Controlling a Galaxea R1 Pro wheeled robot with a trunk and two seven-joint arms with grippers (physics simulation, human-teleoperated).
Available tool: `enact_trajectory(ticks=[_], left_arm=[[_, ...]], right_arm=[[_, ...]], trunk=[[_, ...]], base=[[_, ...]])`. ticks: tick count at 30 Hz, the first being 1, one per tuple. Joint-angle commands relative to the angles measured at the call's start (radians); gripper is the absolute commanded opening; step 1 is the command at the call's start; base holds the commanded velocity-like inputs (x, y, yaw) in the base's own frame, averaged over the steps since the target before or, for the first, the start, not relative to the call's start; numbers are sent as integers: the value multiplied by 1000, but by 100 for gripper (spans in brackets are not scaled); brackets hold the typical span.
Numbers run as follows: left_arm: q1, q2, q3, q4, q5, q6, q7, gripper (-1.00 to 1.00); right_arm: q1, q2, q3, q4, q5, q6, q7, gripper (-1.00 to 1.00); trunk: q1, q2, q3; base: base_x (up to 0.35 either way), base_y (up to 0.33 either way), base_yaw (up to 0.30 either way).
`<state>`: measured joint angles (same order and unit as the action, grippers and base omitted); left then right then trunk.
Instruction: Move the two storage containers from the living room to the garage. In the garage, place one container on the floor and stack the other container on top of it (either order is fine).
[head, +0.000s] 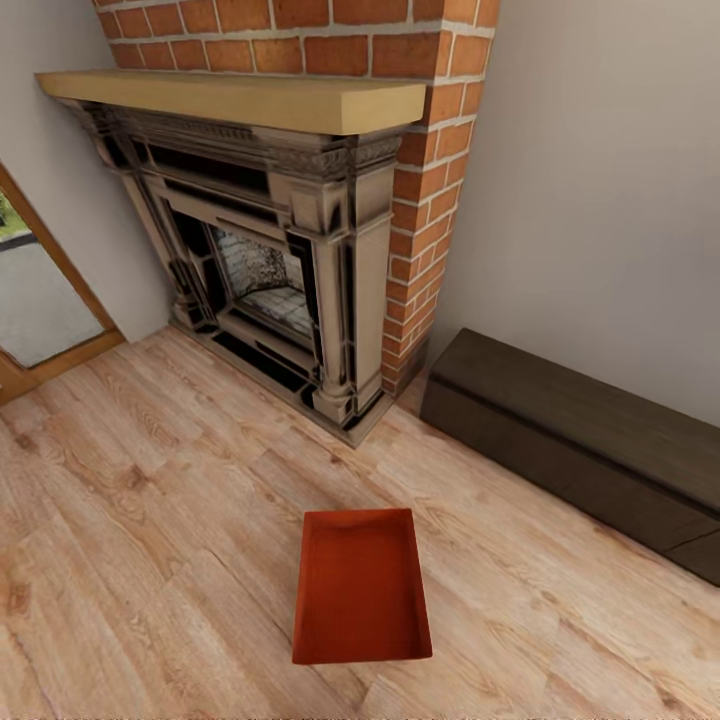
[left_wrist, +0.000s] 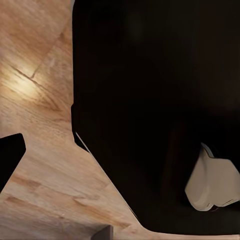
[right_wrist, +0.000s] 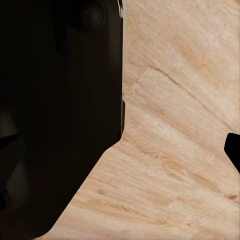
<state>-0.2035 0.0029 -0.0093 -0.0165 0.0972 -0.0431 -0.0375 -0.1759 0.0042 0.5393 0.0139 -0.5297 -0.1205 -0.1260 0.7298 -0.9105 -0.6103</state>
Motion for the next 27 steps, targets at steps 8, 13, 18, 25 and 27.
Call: enact_trajectory(ticks=[8,13,18,25,27], left_arm=[[-1,0,-1,1,10,-3,-4,100],[-1,0,-2,1,10,-3,-4,100],[-1,0,-2,1,10,-3,-3,100],[-1,0,-2,1,10,-3,-4,100],[-1,0,-2,1,10,-3,-4,100]], right_arm=[[-1,0,8,1,-9,-4,-1,100],[-1,0,8,1,-9,-4,-1,100],[-1,0,8,1,-9,-5,-1,100],[-1,0,8,1,-9,-5,-1,100],[-1,0,8,1,-9,-5,-1,100]], trunk=[[0,-1,-14],[0,-1,-22],[0,-1,-30],[0,-1,-41],[0,-1,-44]], base=[[0,0,0],[0,0,0],[0,0,0],[0,0,0],[0,0,0]])
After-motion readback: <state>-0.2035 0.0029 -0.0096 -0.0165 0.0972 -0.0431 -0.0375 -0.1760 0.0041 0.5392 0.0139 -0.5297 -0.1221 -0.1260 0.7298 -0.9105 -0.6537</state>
